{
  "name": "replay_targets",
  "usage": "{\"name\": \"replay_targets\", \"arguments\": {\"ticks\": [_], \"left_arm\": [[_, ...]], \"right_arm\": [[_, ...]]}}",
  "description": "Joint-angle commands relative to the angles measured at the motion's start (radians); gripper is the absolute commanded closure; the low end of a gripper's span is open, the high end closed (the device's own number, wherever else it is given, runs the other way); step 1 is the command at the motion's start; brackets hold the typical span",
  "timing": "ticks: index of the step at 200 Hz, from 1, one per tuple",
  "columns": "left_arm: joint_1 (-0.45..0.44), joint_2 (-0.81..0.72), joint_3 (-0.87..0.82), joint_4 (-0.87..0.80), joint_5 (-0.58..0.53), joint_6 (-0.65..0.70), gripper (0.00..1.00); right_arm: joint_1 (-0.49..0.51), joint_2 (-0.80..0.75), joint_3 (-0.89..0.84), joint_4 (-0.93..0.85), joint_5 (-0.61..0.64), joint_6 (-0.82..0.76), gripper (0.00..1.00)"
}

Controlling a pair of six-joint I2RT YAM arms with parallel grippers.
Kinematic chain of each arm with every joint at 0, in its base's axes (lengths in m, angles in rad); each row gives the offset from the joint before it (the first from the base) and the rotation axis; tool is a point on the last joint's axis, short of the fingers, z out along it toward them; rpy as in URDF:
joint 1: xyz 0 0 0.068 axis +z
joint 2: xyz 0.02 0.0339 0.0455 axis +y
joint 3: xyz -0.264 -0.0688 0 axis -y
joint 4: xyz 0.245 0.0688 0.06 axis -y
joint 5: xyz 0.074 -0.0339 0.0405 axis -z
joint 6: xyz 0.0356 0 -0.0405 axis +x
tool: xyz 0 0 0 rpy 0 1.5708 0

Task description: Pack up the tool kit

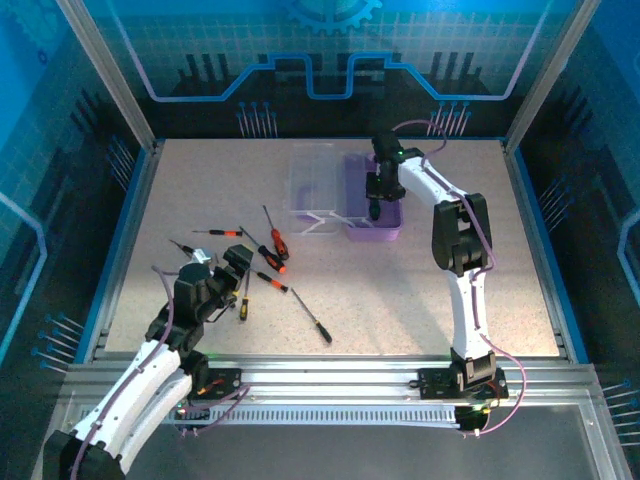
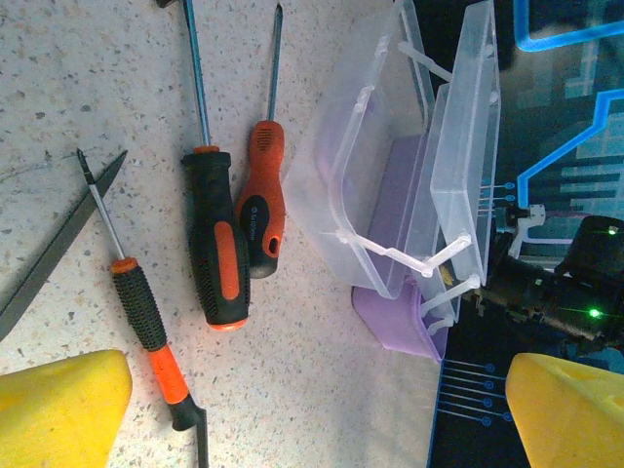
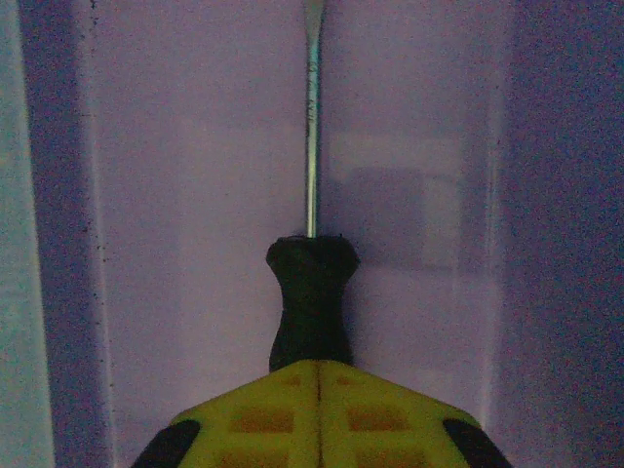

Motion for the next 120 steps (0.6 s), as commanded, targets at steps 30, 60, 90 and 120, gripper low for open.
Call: {"name": "replay_targets", "arguments": {"ticks": [30,60,90,120], "left_arm": [[-0.007,-0.009,0.028,-0.048,-0.02,0.005,0.04],[-0.006,0.006,0.048,-0.057,-0.008,0.044,0.04],[-0.005,0.072,0.117,-0.124,0.009,0.134,0.02],[-0.005,0.143,0.169,-0.14,0.016,0.17,0.03]], "right_arm": [[-0.023,-0.083,-0.004,-0.014,0.031,0.007,1.0],[-0.026,-0.127,-0.017,-0.005,0.023,-0.001,0.93],[-0.025,-0.211,-0.075,0.029,0.011,0.003,0.89],[-0.024,-0.318,-0.184,0.093,-0.011,0.021,0.89]]}}
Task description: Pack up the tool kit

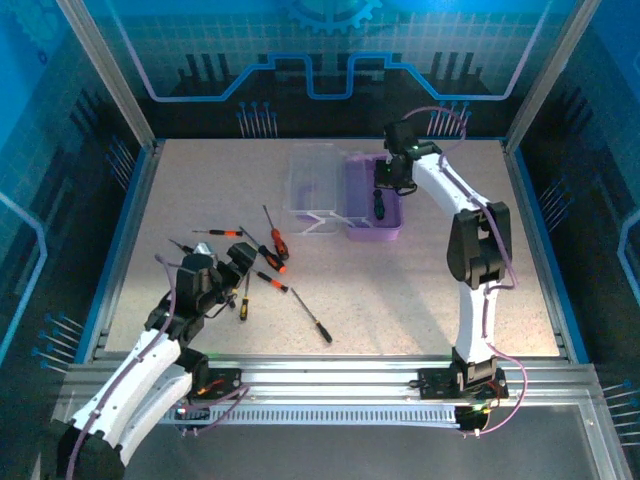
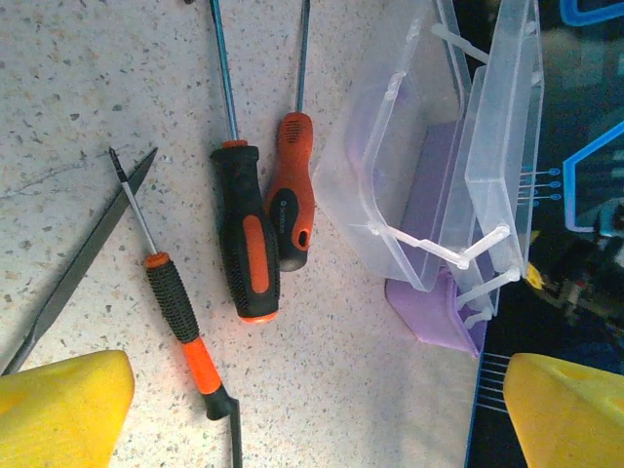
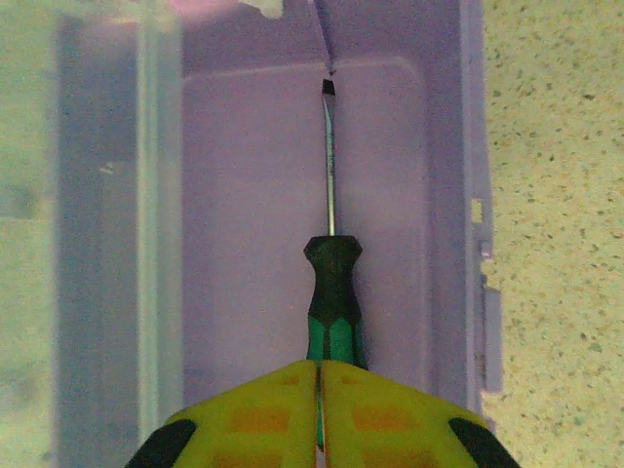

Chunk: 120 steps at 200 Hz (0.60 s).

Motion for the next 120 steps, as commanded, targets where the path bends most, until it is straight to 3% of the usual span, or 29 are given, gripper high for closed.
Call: {"name": "replay_targets", "arguments": {"ticks": [1,65,96,120], "left_arm": [[-0.005,0.038,0.059,-0.043,0.013,0.071,0.03],[0.002,0.1,0.152,-0.13,-0.087,0.081,0.01],[0.016,0.1,0.176,-0.189,-0.125,0.117,0.01],[0.028,0.1,0.235,-0.328,-0.204,0.164,0.01]], "right_arm": [[-0.01,-0.104,-0.066,0.051,-0.025,0.019,0.89],[0.037,-0.247,-0.222,0.095,-0.052,0.005,0.8],[0.18,-0.388,-0.343,0.183,-0.036,-0.037,0.74],[0.336,-0.44,-0.411,0.274,-0.033,-0.065,0.74]]}}
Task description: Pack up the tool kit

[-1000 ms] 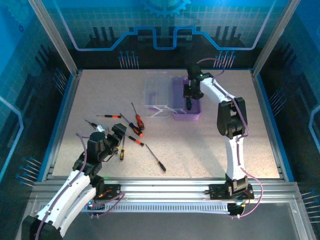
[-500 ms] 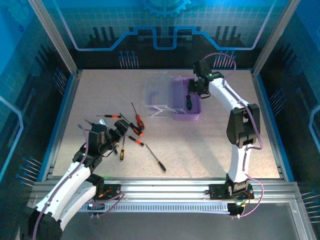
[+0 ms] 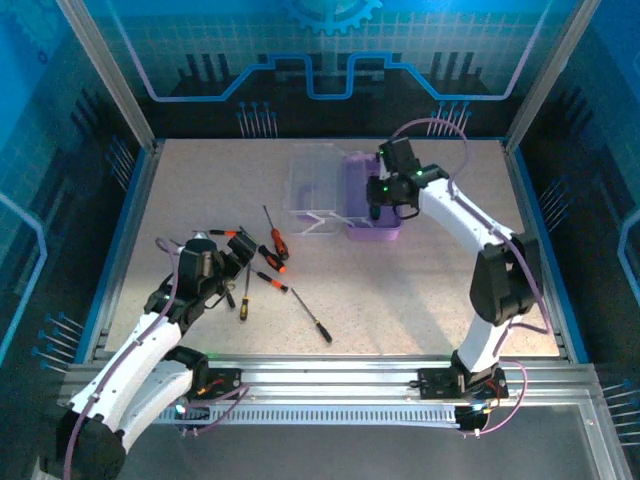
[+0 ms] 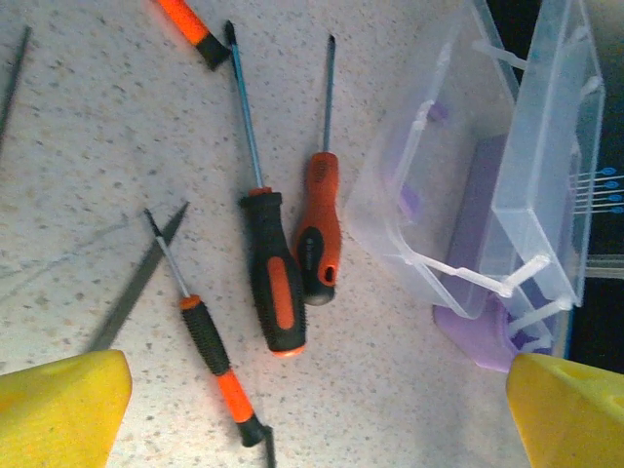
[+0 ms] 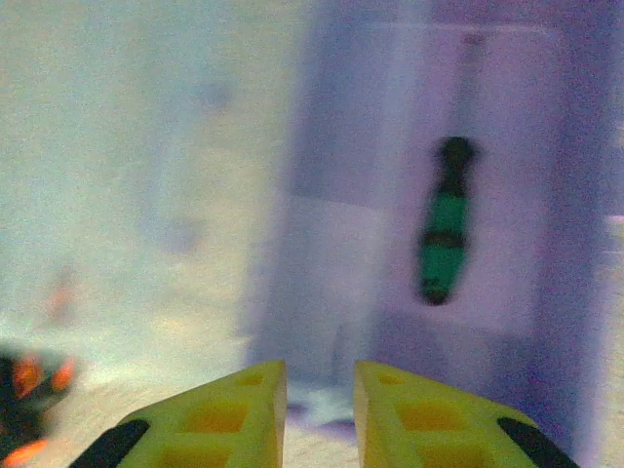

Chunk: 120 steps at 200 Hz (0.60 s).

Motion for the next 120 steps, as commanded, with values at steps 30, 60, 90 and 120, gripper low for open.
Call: {"name": "replay_targets", "arguments": {"ticks": [30,60,90,120], "left_arm": [[0.041,-0.011,0.131,-0.281,-0.191,0.062,0.01],[0.046,-0.04,0.107,-0.298,-0.175,0.032,0.01],[0.048,-0.086,0.077,-0.308,-0.17,0.028,0.01],[0.049,-0.108,0.064,-0.309,-0.14,0.027,0.01]], "right_arm": [[0.286,0.004,-0.016,0.167,-0.023,-0.053,0.75],[0.38,0.176,0.124,0.106,0.005,-0.094,0.74],[0.434,0.312,0.239,0.065,0.03,-0.139,0.7],[0.465,0.421,0.33,0.021,0.06,-0.174,0.66]]}}
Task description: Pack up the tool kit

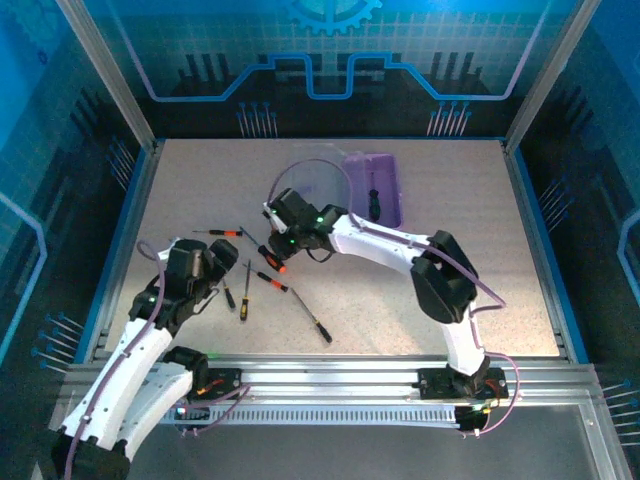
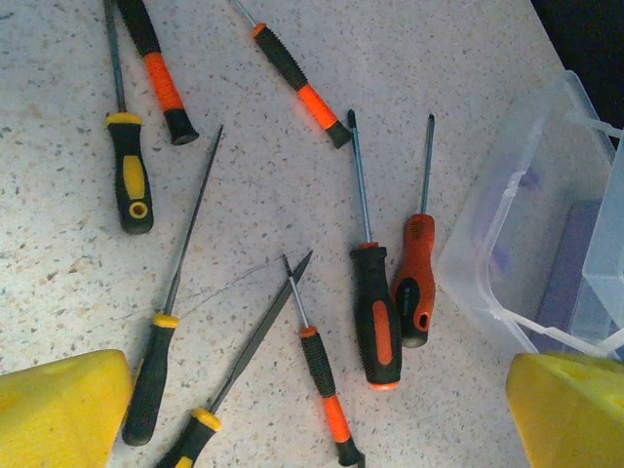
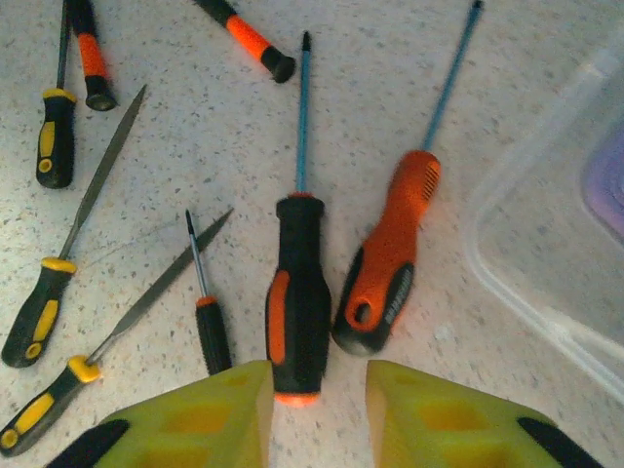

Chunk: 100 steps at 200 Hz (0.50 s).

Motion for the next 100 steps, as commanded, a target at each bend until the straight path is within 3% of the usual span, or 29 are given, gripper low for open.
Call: {"name": "replay_targets", "arguments": {"ticks": [1,100], "left_arm": [[0.009,-0.025,-0.021,-0.037,0.011,-0.01,0.01],[0.012,-0.009,-0.018,-0.032,0.042,-0.012,0.01]], "right_arm": [[0.032,0.077,0.097,-0.043,0.045,-0.06,0.66],[0.072,0.272,0.273,-0.14,0.108,-0.124,0.57]]}}
